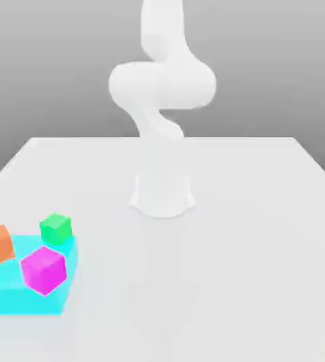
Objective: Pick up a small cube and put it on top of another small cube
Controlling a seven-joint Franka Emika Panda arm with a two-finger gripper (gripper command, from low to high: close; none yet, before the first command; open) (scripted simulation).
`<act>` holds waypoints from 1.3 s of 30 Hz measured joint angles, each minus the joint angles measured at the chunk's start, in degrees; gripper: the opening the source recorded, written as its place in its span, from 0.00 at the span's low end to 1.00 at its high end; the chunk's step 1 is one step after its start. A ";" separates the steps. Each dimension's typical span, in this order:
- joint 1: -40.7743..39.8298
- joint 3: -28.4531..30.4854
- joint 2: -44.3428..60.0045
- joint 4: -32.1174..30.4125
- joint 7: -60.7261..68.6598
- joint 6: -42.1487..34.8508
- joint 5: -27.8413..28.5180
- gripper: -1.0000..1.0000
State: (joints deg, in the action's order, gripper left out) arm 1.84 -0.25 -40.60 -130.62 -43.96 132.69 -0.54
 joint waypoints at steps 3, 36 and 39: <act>2.16 -0.49 6.55 1.45 2.34 1.13 -0.67 0.50; 21.94 -8.09 75.50 16.89 13.71 15.47 9.58 0.50; 22.50 -7.45 78.72 17.70 13.34 17.78 10.18 0.00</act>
State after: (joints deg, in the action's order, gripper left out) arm 24.34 -7.70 38.11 -112.92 -30.62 150.47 9.64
